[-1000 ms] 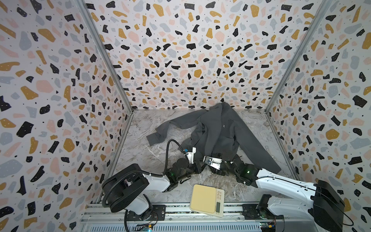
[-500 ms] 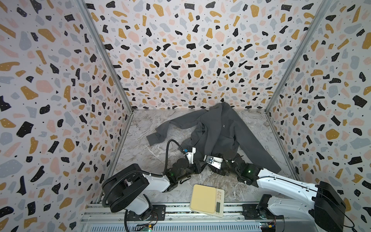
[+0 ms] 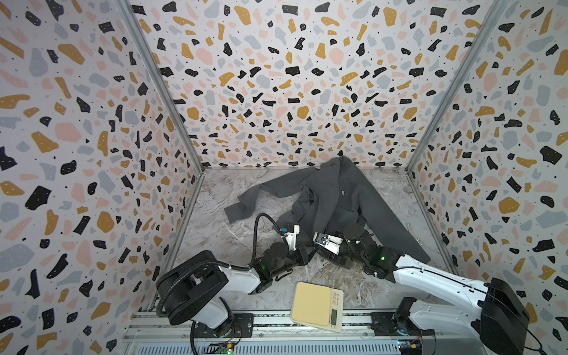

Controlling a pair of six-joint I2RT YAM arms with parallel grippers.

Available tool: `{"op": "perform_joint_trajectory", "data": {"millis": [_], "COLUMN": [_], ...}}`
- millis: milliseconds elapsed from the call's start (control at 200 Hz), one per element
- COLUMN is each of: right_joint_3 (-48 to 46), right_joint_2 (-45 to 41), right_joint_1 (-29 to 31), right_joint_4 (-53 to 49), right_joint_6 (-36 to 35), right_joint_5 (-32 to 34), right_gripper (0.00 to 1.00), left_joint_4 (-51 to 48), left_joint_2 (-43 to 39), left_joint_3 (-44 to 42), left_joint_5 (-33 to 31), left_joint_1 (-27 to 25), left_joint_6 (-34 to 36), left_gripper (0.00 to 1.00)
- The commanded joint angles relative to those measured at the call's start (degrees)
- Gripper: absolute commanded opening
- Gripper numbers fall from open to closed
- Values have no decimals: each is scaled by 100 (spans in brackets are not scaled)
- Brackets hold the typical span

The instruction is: Zip up the jacket

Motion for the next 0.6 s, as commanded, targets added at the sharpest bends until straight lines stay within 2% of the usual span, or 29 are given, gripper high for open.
{"op": "perform_joint_trajectory", "data": {"millis": [0, 100, 391, 521, 591], "right_joint_3": [192, 190, 199, 109, 54], "right_joint_2": [26, 33, 185, 261, 253], "right_joint_1": [-15, -20, -82, -94, -124], "right_joint_4": [-147, -139, -12, 137, 214], "right_joint_6": [28, 9, -187, -414, -480], "right_joint_5": [-152, -242, -455, -544, -607], "right_gripper": [54, 53, 34, 31, 23], "left_joint_4": [348, 355, 359, 339, 320], "left_joint_2": [-44, -43, -61, -71, -108], "left_joint_3": [-76, -76, -93, -94, -94], "left_joint_5": [32, 29, 27, 36, 41], "left_joint_1": [-61, -61, -64, -64, -62], "left_joint_6": [32, 26, 26, 26, 26], "left_gripper": [0, 0, 0, 0, 0]}}
